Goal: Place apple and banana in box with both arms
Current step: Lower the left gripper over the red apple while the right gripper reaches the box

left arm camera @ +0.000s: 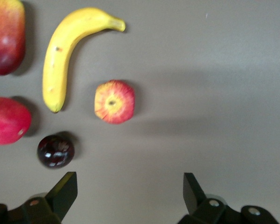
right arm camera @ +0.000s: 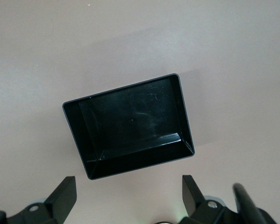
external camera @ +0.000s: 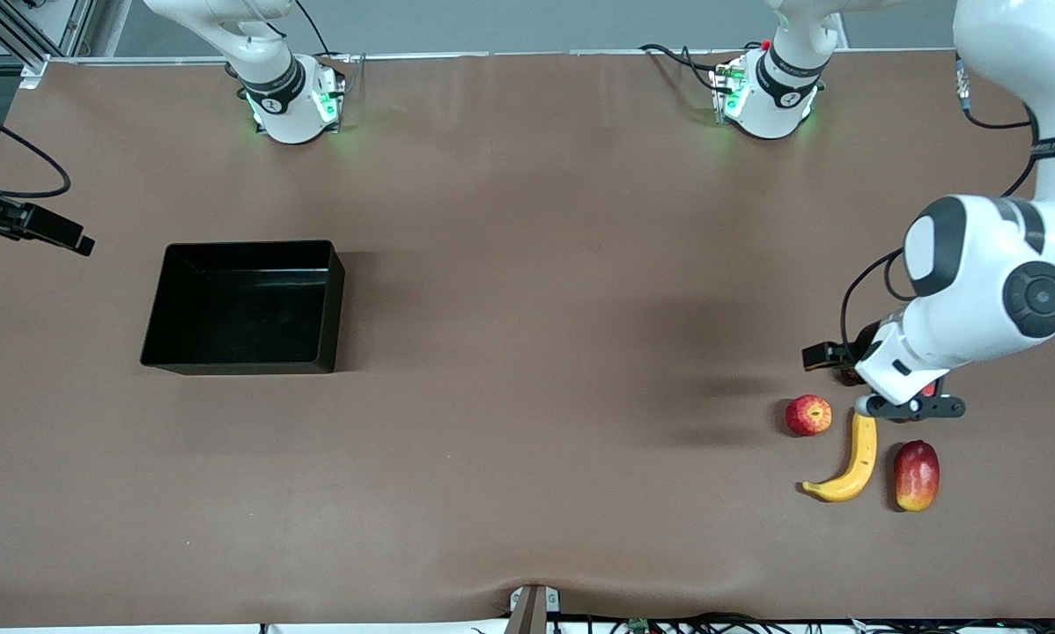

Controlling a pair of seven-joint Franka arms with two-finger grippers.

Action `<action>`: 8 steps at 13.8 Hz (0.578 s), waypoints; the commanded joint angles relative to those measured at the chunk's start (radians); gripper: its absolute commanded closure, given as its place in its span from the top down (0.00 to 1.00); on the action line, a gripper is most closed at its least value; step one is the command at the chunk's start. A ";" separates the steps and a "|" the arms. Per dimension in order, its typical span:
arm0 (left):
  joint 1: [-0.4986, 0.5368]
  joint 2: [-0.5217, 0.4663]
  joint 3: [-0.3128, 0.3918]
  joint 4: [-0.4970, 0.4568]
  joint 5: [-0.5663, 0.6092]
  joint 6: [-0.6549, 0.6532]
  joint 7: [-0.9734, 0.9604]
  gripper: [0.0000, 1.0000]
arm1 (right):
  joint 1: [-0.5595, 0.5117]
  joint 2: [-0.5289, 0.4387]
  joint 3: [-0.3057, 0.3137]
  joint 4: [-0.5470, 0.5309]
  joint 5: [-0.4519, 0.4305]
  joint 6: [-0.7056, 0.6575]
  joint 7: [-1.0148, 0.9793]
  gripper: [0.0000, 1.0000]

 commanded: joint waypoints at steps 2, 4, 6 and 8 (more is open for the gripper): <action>-0.012 0.112 0.002 0.020 0.053 0.147 0.005 1.00 | -0.027 0.160 0.005 0.029 -0.042 0.029 -0.110 1.00; -0.013 0.166 0.002 0.035 0.130 0.213 0.005 1.00 | -0.031 0.232 0.005 0.028 -0.083 0.111 -0.143 1.00; -0.007 0.224 0.002 0.059 0.147 0.253 0.007 1.00 | -0.060 0.287 0.007 0.011 -0.076 0.122 -0.160 1.00; -0.004 0.252 0.006 0.063 0.149 0.282 0.010 1.00 | -0.093 0.339 0.008 -0.006 -0.062 0.142 -0.198 1.00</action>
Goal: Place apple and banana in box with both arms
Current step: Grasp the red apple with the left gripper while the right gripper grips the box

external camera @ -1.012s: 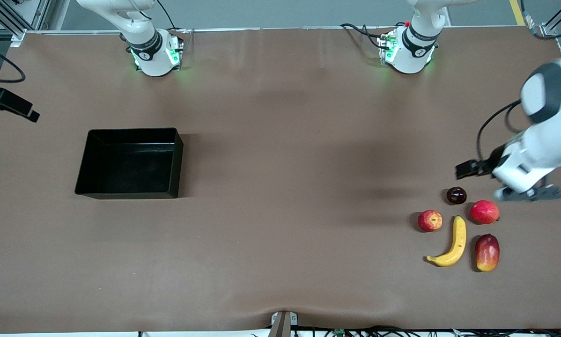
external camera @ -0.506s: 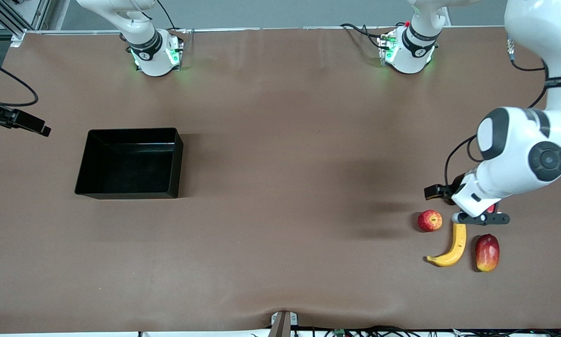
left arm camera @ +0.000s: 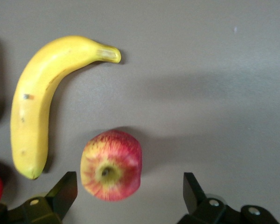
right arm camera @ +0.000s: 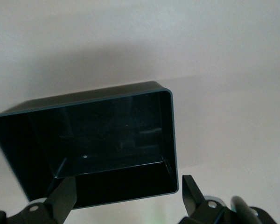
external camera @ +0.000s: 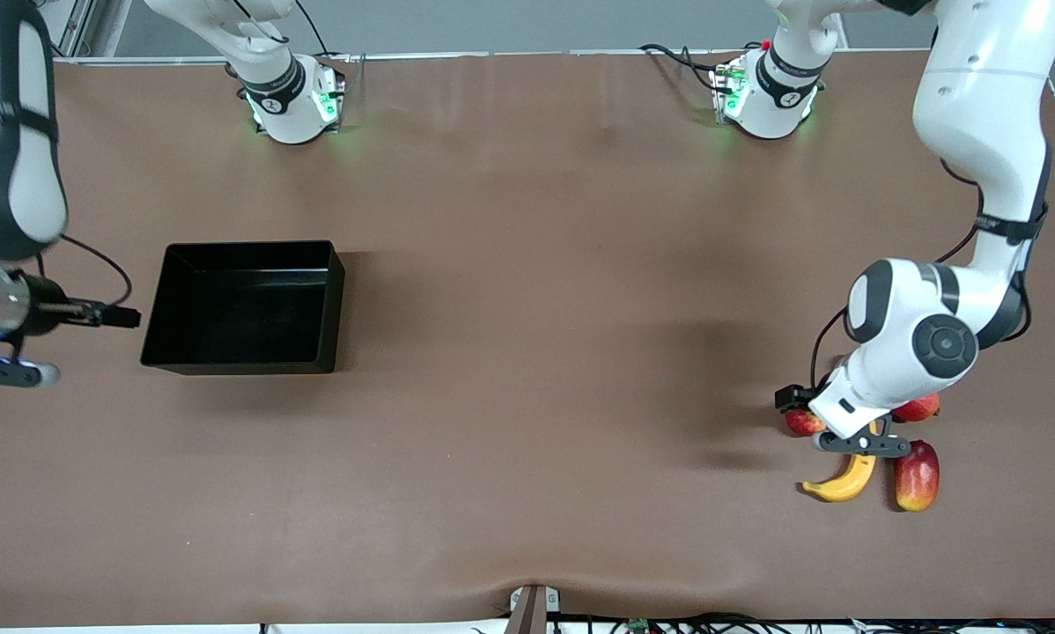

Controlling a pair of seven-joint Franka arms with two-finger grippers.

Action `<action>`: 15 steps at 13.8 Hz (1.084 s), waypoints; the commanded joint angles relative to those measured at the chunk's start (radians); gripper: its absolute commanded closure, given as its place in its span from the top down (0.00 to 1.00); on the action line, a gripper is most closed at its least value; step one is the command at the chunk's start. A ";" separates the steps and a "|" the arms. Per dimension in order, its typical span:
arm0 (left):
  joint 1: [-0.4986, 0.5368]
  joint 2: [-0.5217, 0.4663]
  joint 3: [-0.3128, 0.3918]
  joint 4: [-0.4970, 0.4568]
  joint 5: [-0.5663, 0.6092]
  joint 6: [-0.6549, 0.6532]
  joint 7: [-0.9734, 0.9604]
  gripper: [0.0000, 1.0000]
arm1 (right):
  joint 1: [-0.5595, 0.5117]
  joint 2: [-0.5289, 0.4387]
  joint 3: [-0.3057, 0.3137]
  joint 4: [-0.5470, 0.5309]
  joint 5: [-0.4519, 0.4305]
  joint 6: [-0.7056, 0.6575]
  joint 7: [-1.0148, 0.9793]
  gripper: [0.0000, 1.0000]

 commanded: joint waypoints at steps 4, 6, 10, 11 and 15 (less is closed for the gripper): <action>0.012 0.055 0.009 0.030 0.031 0.024 0.008 1.00 | -0.045 0.048 0.010 -0.118 0.000 0.174 -0.049 1.00; 0.015 0.056 0.011 0.021 0.037 0.022 0.007 1.00 | -0.071 0.045 0.012 -0.187 0.000 0.254 -0.116 1.00; 0.027 0.055 0.011 0.019 0.040 0.013 0.016 1.00 | -0.120 0.045 0.012 -0.252 0.000 0.302 -0.202 1.00; 0.027 0.056 0.011 0.017 0.040 0.013 0.016 1.00 | -0.125 0.039 0.012 -0.292 0.000 0.333 -0.219 1.00; 0.036 0.056 0.011 0.007 0.043 0.013 0.045 1.00 | -0.155 0.004 0.013 -0.448 0.002 0.469 -0.261 0.81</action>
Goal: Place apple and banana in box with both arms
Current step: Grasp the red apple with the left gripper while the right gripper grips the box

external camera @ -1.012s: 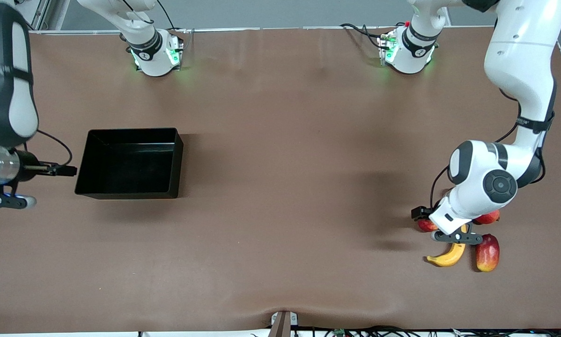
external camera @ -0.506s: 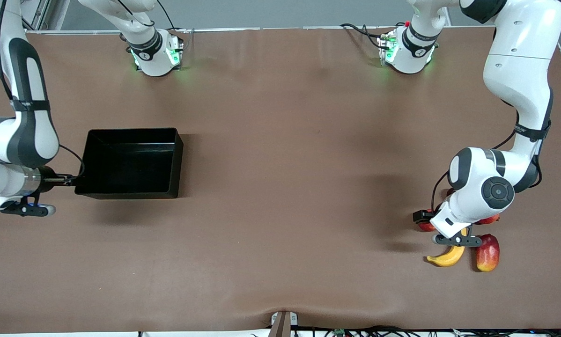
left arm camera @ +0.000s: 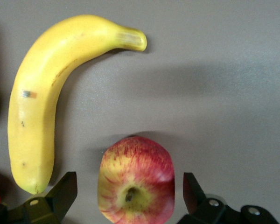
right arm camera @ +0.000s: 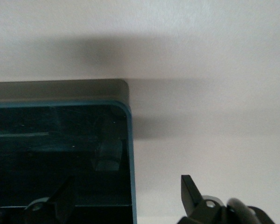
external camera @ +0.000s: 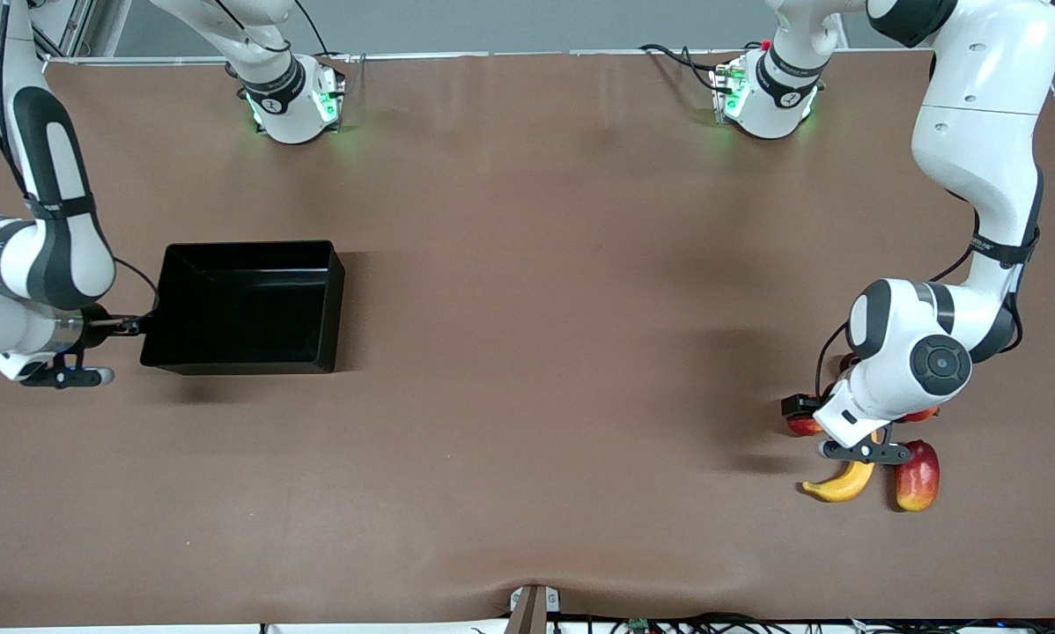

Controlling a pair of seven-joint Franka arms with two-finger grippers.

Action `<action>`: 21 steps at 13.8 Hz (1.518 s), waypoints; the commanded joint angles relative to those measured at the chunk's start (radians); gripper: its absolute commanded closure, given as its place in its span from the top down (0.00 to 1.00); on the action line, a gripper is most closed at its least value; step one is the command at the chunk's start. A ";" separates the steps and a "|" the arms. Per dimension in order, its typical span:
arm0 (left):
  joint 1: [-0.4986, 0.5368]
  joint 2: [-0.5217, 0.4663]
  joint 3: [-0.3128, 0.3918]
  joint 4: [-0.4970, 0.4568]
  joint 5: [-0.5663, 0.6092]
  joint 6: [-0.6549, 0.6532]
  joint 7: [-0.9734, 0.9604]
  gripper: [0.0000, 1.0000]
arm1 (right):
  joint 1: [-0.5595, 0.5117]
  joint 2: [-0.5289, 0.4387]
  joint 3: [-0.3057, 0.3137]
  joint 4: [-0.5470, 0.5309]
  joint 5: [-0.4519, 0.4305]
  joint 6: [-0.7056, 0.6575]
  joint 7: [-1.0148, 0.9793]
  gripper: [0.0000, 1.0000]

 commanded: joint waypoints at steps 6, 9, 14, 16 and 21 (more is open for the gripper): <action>0.010 -0.001 -0.005 -0.014 0.022 -0.005 0.001 0.44 | -0.032 -0.054 0.017 -0.112 0.025 0.053 -0.022 0.00; 0.007 -0.013 -0.005 -0.008 0.020 -0.005 -0.002 0.00 | -0.032 -0.058 0.018 -0.109 0.026 0.047 -0.040 0.00; 0.001 -0.110 -0.016 -0.002 0.022 -0.080 0.011 0.00 | -0.013 -0.068 0.020 -0.022 0.137 -0.118 -0.079 0.00; -0.005 -0.165 -0.024 -0.002 0.020 -0.132 -0.005 0.00 | 0.023 -0.070 0.020 0.052 0.163 -0.217 -0.074 0.00; -0.002 -0.246 -0.035 0.001 0.005 -0.219 -0.015 0.00 | 0.091 -0.070 0.021 0.205 0.253 -0.399 -0.022 0.00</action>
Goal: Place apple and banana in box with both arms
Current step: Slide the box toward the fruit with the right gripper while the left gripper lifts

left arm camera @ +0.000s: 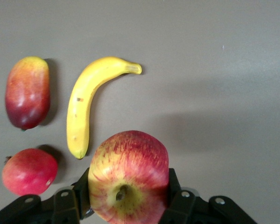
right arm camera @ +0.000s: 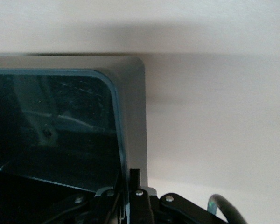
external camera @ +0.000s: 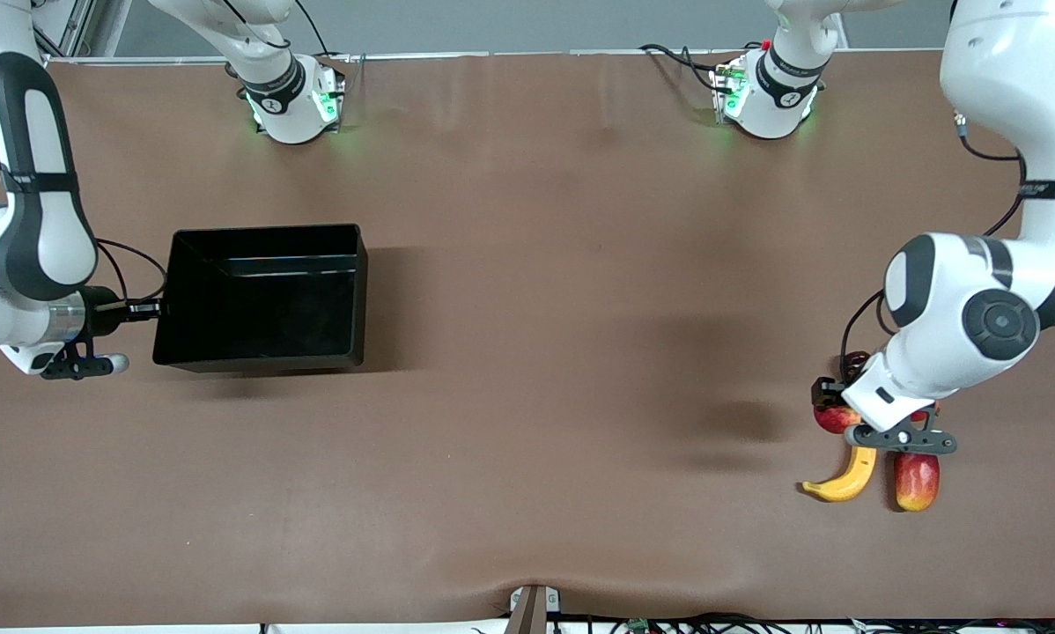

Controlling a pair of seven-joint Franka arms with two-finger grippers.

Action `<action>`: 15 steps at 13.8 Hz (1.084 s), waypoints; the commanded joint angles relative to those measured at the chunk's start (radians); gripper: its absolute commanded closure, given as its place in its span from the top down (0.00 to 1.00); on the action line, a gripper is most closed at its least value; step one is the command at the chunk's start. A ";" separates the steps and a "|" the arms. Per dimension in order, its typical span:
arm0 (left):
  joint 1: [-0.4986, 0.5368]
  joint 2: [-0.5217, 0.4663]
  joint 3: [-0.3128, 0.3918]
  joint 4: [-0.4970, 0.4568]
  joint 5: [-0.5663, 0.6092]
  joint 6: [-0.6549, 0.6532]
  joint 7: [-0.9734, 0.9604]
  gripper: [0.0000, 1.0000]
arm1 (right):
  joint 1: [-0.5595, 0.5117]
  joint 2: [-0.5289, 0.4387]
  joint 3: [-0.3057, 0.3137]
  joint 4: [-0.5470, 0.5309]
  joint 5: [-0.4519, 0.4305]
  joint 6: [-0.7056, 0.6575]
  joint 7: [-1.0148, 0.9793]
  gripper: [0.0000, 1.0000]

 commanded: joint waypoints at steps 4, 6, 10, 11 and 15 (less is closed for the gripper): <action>0.006 -0.070 -0.003 -0.001 0.005 -0.087 -0.078 0.00 | 0.189 -0.009 -0.002 0.059 0.162 -0.045 0.282 0.00; 0.008 -0.084 -0.003 0.005 0.005 -0.112 -0.083 0.00 | 0.271 -0.003 -0.003 0.062 0.251 -0.004 0.373 0.00; 0.003 -0.084 -0.003 0.018 0.005 -0.112 -0.083 0.00 | 0.462 0.014 -0.002 0.062 0.297 0.160 0.570 0.00; 0.003 -0.082 -0.003 0.019 0.005 -0.112 -0.081 0.00 | 0.496 0.030 -0.002 0.065 0.310 0.200 0.584 0.00; 0.000 -0.080 -0.004 0.019 0.005 -0.112 -0.079 0.00 | 0.628 0.107 -0.003 0.065 0.350 0.347 0.688 0.00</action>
